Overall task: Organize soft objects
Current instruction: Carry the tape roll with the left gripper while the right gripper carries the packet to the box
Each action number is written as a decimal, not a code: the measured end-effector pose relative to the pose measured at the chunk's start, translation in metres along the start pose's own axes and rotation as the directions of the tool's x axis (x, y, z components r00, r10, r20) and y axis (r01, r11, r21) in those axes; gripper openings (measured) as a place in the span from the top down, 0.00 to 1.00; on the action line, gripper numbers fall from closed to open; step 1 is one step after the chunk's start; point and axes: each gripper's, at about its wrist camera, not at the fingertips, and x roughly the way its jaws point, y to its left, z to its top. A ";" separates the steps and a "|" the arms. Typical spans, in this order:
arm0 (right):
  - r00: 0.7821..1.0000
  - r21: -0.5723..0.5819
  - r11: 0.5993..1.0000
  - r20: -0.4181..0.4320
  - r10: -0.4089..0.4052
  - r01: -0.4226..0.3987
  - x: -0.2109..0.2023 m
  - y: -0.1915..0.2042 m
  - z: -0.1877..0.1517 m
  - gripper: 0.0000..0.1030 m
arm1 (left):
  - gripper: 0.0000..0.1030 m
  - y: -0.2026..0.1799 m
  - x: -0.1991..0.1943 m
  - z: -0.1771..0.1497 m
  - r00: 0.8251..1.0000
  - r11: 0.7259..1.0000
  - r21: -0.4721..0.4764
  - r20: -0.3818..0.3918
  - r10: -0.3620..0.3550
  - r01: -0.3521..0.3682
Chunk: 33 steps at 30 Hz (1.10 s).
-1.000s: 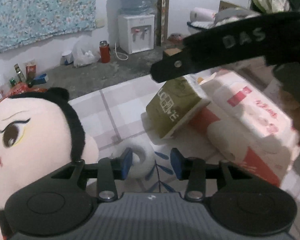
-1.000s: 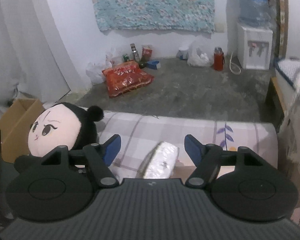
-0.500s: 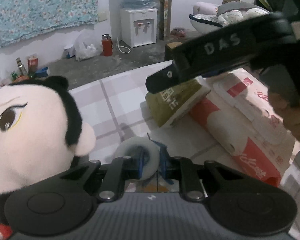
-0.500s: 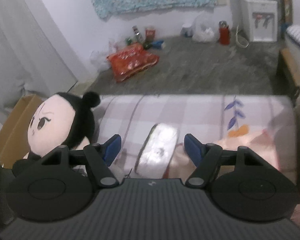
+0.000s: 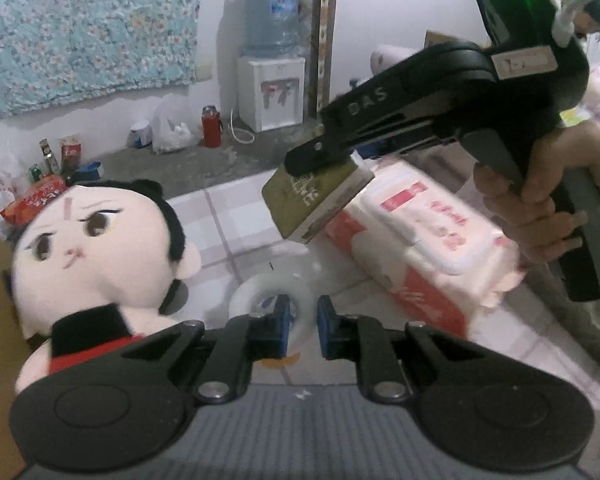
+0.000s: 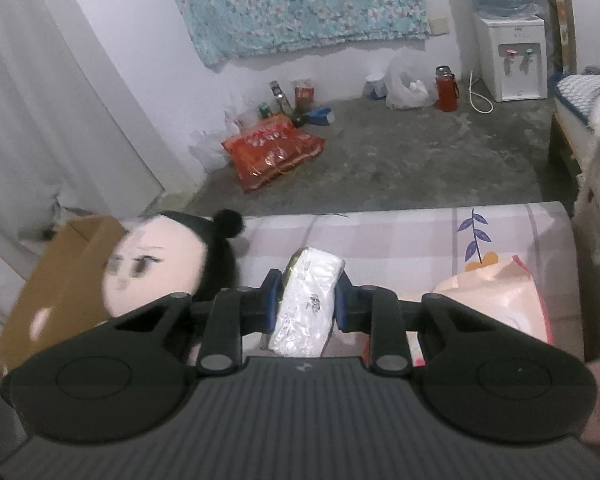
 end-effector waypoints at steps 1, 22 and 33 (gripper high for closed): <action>1.000 0.013 1.000 0.011 0.018 -0.018 -0.011 0.003 0.000 0.76 | 0.86 0.001 -0.014 -0.002 1.000 1.000 -0.007 0.014 -0.011 0.011; 0.925 -0.236 0.895 -0.068 0.374 -0.380 -0.074 0.274 -0.010 0.75 | 0.85 0.195 -0.226 -0.077 0.935 0.912 -0.216 -0.028 0.352 -0.350; 0.931 -0.215 0.907 -0.128 0.341 -0.362 -0.001 0.297 -0.030 0.75 | 0.85 0.271 -0.090 -0.059 0.933 0.943 -0.110 -0.221 0.285 -0.315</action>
